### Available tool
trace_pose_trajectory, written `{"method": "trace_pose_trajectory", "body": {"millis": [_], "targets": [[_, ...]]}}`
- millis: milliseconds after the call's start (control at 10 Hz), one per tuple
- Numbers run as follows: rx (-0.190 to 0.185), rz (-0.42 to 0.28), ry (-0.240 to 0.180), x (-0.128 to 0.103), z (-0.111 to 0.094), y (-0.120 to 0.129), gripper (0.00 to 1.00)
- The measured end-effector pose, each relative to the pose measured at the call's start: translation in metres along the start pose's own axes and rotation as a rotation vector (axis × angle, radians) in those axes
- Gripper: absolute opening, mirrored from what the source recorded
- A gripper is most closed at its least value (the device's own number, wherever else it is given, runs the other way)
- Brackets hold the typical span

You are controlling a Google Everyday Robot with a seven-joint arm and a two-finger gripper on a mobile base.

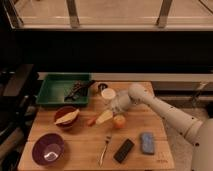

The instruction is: Place pepper in metal cup

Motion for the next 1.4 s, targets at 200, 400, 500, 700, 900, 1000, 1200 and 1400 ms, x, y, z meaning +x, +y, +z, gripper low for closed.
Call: {"method": "trace_pose_trajectory", "body": {"millis": [200,400,500,700,900,1000,1200,1400], "targets": [[0.018,-0.030,-0.005,0.001,0.002,-0.002,0.80],[0.027,-0.058,0.001,0.001,0.009,-0.004,0.80],[0.035,-0.068,0.007,0.003,0.012,-0.008,0.80],[0.048,-0.080,0.022,0.007,0.020,-0.015,0.80],[0.056,-0.082,0.022,0.014,0.024,-0.024,0.80],[0.058,-0.080,0.020,0.015,0.024,-0.026,0.80],[0.060,-0.080,0.022,0.016,0.023,-0.026,0.73],[0.060,-0.080,0.025,0.017,0.022,-0.026,0.53]]}}
